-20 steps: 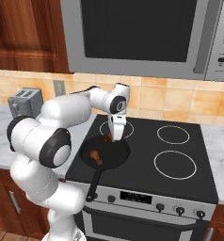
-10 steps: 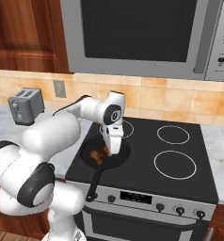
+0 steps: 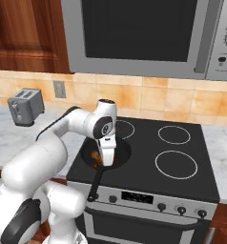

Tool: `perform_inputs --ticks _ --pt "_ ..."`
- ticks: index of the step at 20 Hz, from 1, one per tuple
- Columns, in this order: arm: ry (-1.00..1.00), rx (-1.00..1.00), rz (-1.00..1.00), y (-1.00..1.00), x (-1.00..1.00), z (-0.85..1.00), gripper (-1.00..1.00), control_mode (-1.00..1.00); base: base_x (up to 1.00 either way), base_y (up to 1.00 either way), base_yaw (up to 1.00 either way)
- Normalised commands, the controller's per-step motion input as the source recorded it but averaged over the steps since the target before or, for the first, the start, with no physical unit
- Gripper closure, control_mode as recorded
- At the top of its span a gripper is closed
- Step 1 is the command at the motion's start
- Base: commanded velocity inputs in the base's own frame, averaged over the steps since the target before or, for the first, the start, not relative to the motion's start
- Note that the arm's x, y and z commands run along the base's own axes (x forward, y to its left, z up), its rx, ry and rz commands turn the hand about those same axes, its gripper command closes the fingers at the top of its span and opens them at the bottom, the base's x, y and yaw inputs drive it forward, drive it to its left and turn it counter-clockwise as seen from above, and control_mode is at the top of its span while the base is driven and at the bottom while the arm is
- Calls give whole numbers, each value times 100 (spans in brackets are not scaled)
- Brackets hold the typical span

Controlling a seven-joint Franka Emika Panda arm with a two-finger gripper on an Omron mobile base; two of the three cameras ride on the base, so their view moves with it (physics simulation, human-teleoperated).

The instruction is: Take the chicken drumsticks from the pan and place one on each plate on the dining counter.

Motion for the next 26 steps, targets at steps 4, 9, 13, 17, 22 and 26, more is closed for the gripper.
perform_inputs --ticks 4,9,13,17,22,26 --pt "0 0 0 0 0 0 100 100 -55 0 -39" --pt "0 0 0 0 0 0 100 100 -54 0 -64" --pt "0 0 0 0 0 0 100 100 -16 0 -79" --pt "0 0 0 0 0 0 100 100 -2 -6 -80" --pt "0 0 0 0 0 0 100 100 -2 -19 -78" --pt "0 0 0 0 0 0 100 100 -3 -38 -75"
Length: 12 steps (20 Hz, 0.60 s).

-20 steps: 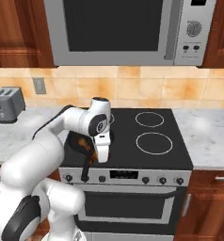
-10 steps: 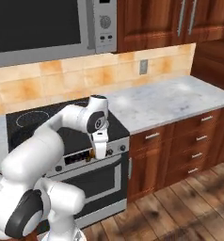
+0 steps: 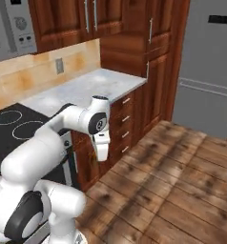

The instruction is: Take the chicken drumsticks from the pan and place one on each plate on the dining counter.

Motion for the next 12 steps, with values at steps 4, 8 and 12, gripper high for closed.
perform_inputs --ticks 4,8,12 --pt "0 0 0 0 0 0 100 100 -3 -42 -74" --pt "0 0 0 0 0 0 100 100 -1 -54 -69" --pt "0 0 0 0 0 0 100 100 0 -56 -66"
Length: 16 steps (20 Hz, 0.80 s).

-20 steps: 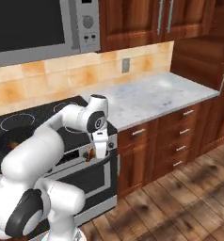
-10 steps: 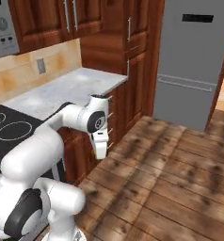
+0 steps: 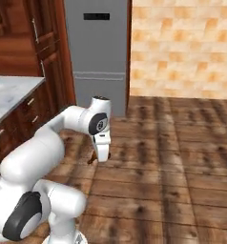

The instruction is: Take the chicken drumsticks from the pan and place one on each plate on the dining counter.

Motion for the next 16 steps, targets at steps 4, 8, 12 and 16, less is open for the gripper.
perform_inputs --ticks 4,8,12,16 --pt "0 0 0 0 0 0 100 100 0 -54 -61" --pt "0 0 0 0 0 0 100 100 3 -51 -58" --pt "0 0 0 0 0 0 100 100 41 -28 -60" --pt "0 0 0 0 0 0 100 100 75 -16 -54"
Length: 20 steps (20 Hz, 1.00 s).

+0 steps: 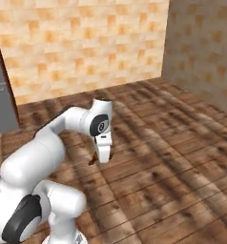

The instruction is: Take the chicken drumsticks from the pan and place one on each plate on the dining counter.

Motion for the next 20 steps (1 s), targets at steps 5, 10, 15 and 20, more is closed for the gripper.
perform_inputs --ticks 5,10,15,20 --pt "0 0 0 0 0 0 100 100 95 -9 -61" --pt "0 0 0 0 0 0 100 100 87 0 -73" --pt "0 0 0 0 0 0 100 100 89 0 -73" --pt "0 0 0 0 0 0 100 100 98 0 -67"
